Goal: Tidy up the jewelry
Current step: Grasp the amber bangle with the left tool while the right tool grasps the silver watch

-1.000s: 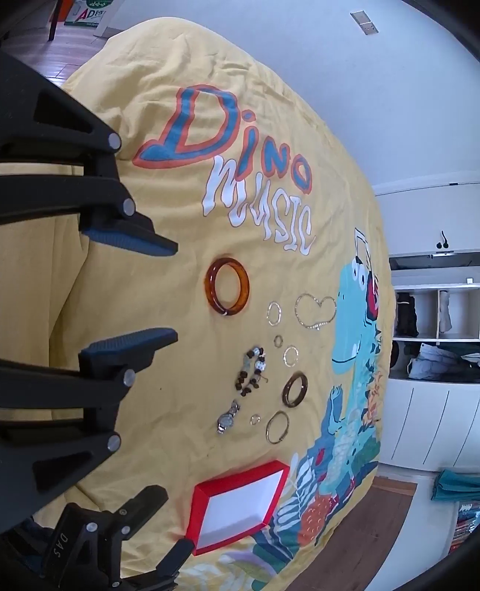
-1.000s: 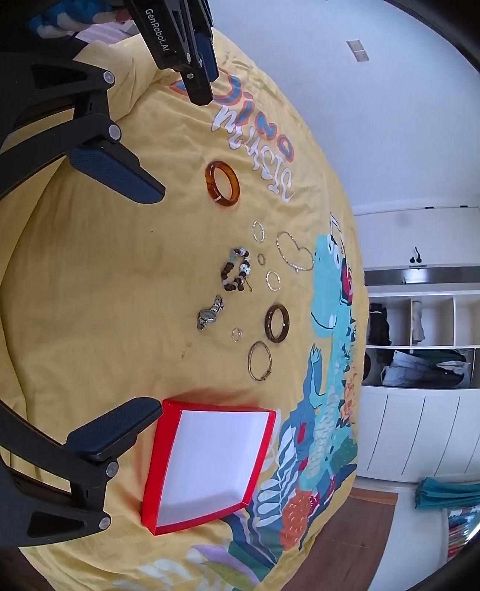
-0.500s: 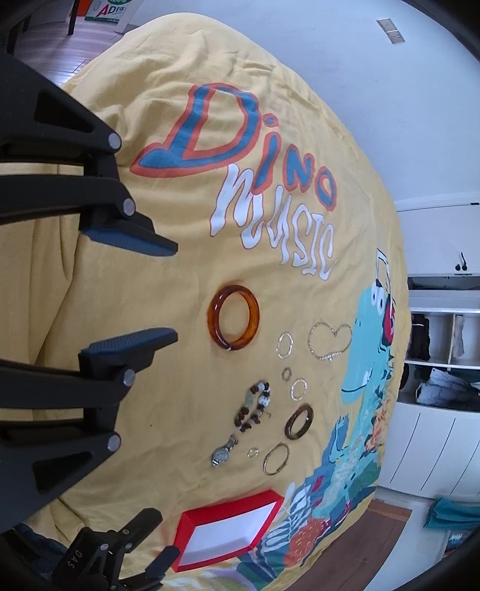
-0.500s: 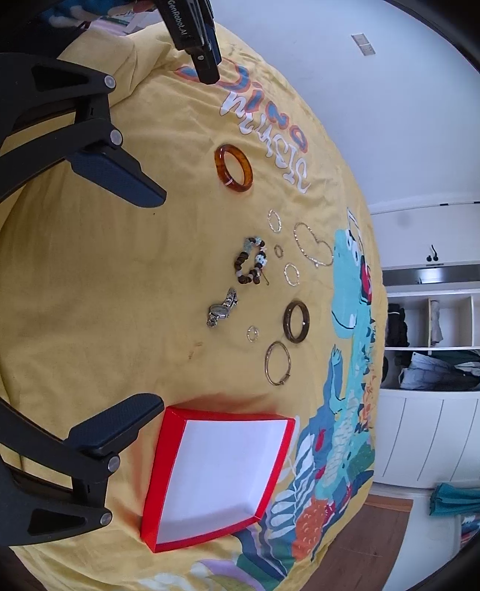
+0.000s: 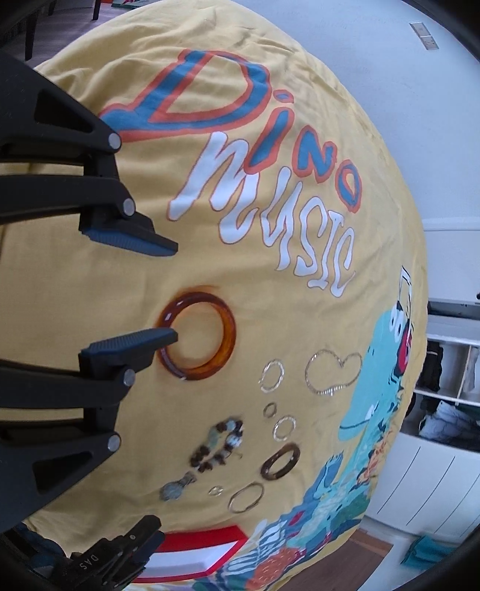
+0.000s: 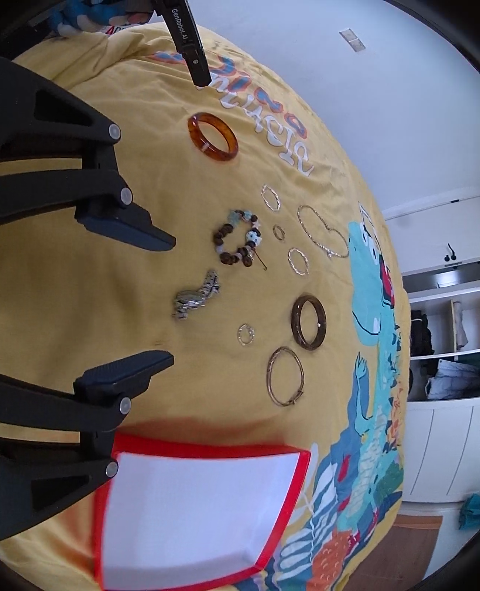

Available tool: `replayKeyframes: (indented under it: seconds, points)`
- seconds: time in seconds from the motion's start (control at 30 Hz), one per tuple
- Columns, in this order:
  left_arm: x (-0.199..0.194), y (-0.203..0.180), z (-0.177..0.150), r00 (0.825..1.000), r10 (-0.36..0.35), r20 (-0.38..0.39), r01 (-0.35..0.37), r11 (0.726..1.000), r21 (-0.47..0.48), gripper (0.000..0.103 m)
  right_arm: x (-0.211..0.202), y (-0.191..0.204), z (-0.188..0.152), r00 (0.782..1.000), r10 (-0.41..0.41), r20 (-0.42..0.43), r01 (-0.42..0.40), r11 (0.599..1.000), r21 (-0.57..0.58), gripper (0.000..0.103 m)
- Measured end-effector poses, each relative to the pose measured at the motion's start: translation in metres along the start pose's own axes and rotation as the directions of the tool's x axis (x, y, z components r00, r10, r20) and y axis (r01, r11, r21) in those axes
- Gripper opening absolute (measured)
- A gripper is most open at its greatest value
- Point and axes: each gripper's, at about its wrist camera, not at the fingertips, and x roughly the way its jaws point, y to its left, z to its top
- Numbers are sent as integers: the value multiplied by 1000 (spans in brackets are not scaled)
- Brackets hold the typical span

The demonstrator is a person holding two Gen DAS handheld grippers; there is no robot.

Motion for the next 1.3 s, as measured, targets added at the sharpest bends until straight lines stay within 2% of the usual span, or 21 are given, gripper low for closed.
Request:
replayKeyframes:
  seconds: [0.37, 0.53, 0.63, 0.67, 0.77, 0.83, 1.03, 1.3]
  points:
    - [57, 3, 14, 998, 29, -54, -31, 998, -46, 38, 65, -1, 19, 995, 54, -86, -56, 998, -25, 43]
    - [69, 0, 9, 997, 36, -71, -38, 999, -35, 38, 74, -4, 16, 993, 73, -90, -76, 997, -25, 41]
    - [69, -6, 7, 997, 58, -59, -59, 998, -8, 36, 76, -4, 13, 992, 89, -89, -91, 996, -23, 28]
    - [69, -8, 6, 997, 60, -54, -60, 998, 5, 28, 76, -3, 12, 991, 96, -92, -99, 995, -27, 18]
    - [66, -14, 5, 996, 80, -40, -79, 996, 31, 13, 74, -1, 10, 990, 102, -93, -106, 994, -38, 18]
    - [64, -16, 5, 995, 91, -32, -90, 995, 39, 10, 71, 0, 9, 990, 103, -92, -106, 994, -38, 18]
    - [44, -16, 9, 996, 92, 3, -92, 995, 36, 10, 47, 3, 6, 992, 112, -65, -115, 993, -38, 17]
    - [0, -21, 10, 996, 76, 54, -79, 996, 50, 9, -7, 9, 9, 991, 134, 13, -133, 990, -37, 17]
